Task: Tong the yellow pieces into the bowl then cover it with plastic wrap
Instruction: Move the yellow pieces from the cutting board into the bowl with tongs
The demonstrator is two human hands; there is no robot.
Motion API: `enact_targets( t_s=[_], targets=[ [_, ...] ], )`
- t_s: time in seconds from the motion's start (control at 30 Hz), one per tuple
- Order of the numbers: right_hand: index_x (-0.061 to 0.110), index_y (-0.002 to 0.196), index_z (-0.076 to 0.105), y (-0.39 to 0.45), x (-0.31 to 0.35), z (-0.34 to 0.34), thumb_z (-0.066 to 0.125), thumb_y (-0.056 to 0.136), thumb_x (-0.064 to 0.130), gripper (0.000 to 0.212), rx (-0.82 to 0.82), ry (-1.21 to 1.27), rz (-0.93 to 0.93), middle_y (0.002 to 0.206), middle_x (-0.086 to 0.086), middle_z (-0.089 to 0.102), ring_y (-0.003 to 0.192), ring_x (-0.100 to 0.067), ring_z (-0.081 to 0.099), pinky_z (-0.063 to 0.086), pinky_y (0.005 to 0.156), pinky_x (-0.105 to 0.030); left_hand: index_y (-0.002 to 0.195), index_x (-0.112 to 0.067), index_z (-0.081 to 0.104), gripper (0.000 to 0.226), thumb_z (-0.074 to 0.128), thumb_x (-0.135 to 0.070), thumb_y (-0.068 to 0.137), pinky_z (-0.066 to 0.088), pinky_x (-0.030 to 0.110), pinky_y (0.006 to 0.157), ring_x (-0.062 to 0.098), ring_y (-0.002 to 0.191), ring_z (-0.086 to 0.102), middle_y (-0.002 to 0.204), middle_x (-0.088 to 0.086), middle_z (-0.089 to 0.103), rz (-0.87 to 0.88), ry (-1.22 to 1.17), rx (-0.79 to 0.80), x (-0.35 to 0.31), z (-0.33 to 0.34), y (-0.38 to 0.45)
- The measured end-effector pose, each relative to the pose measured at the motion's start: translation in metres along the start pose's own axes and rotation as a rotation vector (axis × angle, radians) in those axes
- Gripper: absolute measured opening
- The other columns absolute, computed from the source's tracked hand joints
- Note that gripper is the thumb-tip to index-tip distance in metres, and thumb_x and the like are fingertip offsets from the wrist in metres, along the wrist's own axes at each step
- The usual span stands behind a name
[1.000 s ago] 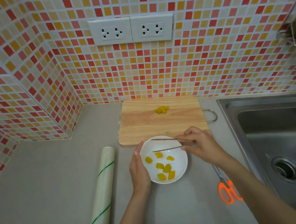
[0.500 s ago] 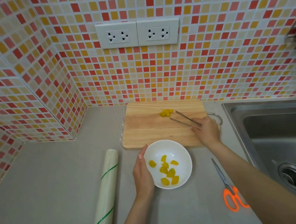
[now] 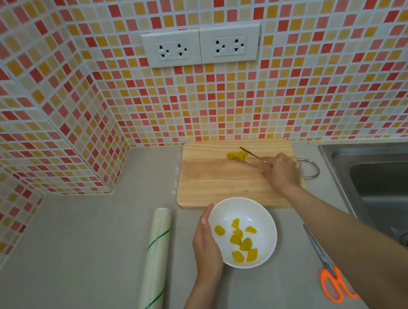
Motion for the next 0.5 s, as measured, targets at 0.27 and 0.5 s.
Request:
enact_targets(
  t_s=[0.27, 0.5],
  targets=[
    [0.025, 0.110, 0.067, -0.003, 0.013, -0.014, 0.048, 0.089, 0.013, 0.031, -0.146, -0.141, -0.148, 0.103, -0.009, 0.063, 0.098, -0.029, 0.051, 0.028, 0.084, -0.038, 0.117, -0.030, 0.061, 0.037, 0.029, -0.030, 0.100, 0.049, 0.010, 0.083, -0.003, 0.109, 0.057, 0.118, -0.014, 0.063, 0.013, 0.004, 0.003, 0.000, 0.000, 0.000],
    [0.020, 0.107, 0.070, -0.052, 0.005, -0.033, 0.064, 0.083, 0.015, 0.025, -0.175, 0.148, -0.209, 0.093, -0.008, 0.065, 0.093, -0.029, 0.056, 0.011, 0.068, -0.029, 0.118, -0.031, 0.061, 0.037, 0.028, -0.030, 0.100, 0.048, 0.011, 0.084, -0.004, 0.110, 0.056, 0.120, -0.014, 0.062, 0.007, 0.002, 0.001, 0.000, 0.001, 0.000]
  ],
)
Point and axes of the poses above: each hand's wrist, its own y-axis towards the middle knuckle, its own z-axis out of the palm, x = y × z, the point moved 6 cm from there along y, towards the middle knuckle
